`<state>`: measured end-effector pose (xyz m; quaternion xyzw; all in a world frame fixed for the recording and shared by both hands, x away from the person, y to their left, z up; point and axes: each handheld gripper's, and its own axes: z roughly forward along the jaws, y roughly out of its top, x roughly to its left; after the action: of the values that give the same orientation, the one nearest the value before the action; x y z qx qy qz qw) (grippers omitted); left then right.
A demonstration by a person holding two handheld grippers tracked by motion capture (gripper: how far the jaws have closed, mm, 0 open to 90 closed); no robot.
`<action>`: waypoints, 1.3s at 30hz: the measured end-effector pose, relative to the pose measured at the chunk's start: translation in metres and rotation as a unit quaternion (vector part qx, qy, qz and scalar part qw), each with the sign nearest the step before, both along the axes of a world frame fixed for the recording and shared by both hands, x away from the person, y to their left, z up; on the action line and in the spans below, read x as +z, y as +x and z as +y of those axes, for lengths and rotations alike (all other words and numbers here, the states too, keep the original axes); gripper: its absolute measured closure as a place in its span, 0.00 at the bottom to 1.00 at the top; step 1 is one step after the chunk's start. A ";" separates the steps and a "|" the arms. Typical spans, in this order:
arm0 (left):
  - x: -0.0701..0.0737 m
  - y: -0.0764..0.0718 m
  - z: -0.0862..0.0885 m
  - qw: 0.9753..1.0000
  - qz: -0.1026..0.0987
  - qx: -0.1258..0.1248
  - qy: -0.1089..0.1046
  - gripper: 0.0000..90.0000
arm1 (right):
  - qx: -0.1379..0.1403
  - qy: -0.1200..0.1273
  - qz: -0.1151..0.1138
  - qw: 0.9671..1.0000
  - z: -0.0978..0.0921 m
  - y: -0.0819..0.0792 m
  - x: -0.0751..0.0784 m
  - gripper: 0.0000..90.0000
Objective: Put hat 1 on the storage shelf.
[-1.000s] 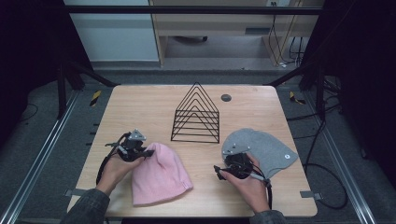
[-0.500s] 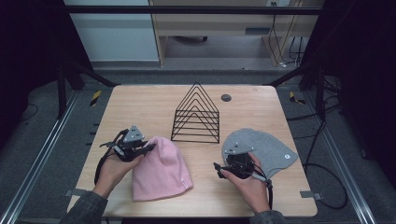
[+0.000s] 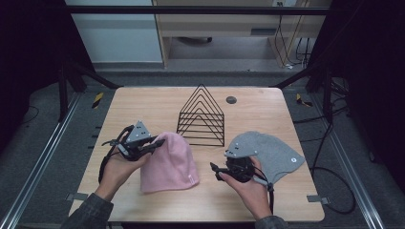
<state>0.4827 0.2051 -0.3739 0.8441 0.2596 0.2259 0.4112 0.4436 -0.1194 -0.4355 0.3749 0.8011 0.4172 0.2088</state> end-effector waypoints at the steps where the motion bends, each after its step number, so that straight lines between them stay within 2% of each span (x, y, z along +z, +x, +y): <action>1: 0.005 0.000 -0.001 1.000 -0.004 -0.004 0.008 0.89 | 0.007 -0.003 -0.003 1.000 0.004 -0.001 0.002 0.32; 3: 0.009 -0.001 -0.003 1.000 -0.010 -0.005 0.010 0.89 | 0.012 -0.002 -0.003 1.000 0.006 -0.002 0.004 0.33; 4: 0.018 -0.002 -0.004 1.000 -0.019 -0.009 0.014 0.89 | 0.028 0.003 -0.002 1.000 0.011 -0.001 0.007 0.35; 8: 0.041 -0.003 -0.004 0.999 -0.038 -0.012 0.019 0.89 | 0.048 -0.003 -0.002 0.999 0.023 0.002 0.011 0.37; 10: 0.045 -0.002 -0.004 0.999 -0.041 -0.012 0.019 0.89 | 0.052 -0.004 -0.003 0.999 0.026 0.004 0.012 0.37; 11: 0.057 -0.001 -0.002 0.998 -0.053 -0.011 0.025 0.89 | 0.063 -0.004 0.000 0.998 0.033 0.008 0.013 0.39; 13: 0.069 0.000 0.001 0.998 -0.059 -0.011 0.017 0.89 | 0.074 -0.013 -0.001 0.997 0.041 0.013 0.016 0.39; 14: 0.069 0.000 0.001 0.998 -0.059 -0.011 0.017 0.89 | 0.074 -0.013 -0.001 0.997 0.041 0.013 0.016 0.39; 15: 0.082 0.001 0.003 0.998 -0.065 -0.012 0.011 0.89 | 0.086 -0.015 -0.004 0.996 0.050 0.020 0.023 0.39; 16: 0.082 0.001 0.003 0.998 -0.065 -0.012 0.011 0.89 | 0.086 -0.015 -0.004 0.996 0.050 0.020 0.023 0.39; 17: 0.091 0.003 0.005 0.998 -0.067 -0.015 0.002 0.89 | 0.100 -0.010 0.000 0.995 0.057 0.026 0.030 0.38; 20: 0.105 0.005 0.005 0.997 -0.074 -0.020 -0.002 0.89 | 0.116 -0.019 -0.007 0.993 0.067 0.035 0.041 0.34; 21: 0.105 0.005 0.005 0.997 -0.074 -0.020 -0.002 0.89 | 0.116 -0.019 -0.007 0.993 0.067 0.035 0.041 0.34; 22: 0.113 0.006 0.006 0.997 -0.074 -0.022 -0.013 0.89 | 0.118 -0.020 -0.009 0.993 0.073 0.043 0.049 0.31; 26: 0.124 0.008 0.005 0.997 -0.076 -0.026 -0.022 0.89 | 0.123 -0.008 -0.002 0.992 0.076 0.056 0.063 0.32; 28: 0.129 0.009 0.006 0.996 -0.077 -0.028 -0.031 0.89 | 0.126 -0.003 -0.002 0.992 0.078 0.060 0.069 0.39; 30: 0.132 0.011 0.006 0.996 -0.079 -0.026 -0.033 0.89 | 0.130 -0.003 -0.002 0.991 0.077 0.063 0.075 0.57; 33: 0.137 0.016 0.008 0.996 -0.085 -0.020 -0.035 0.88 | 0.125 0.006 -0.012 0.992 0.073 0.065 0.083 0.71; 35: 0.139 0.019 0.009 0.995 -0.085 -0.017 -0.040 0.88 | 0.127 0.012 -0.014 0.992 0.071 0.065 0.086 0.74; 36: 0.143 0.024 0.009 0.995 -0.086 -0.016 -0.044 0.88 | 0.135 0.018 -0.018 0.990 0.067 0.067 0.093 0.78; 38: 0.146 0.027 0.008 0.995 -0.089 -0.017 -0.041 0.88 | 0.138 0.013 -0.022 0.990 0.065 0.069 0.099 0.80; 39: 0.151 0.033 0.007 0.995 -0.092 -0.016 -0.047 0.88 | 0.137 0.013 -0.025 0.990 0.063 0.071 0.105 0.81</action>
<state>0.5161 0.2119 -0.2231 0.8035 0.2176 0.2840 0.4759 0.5145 -0.0569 -0.3306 0.2536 0.8341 0.4614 0.1644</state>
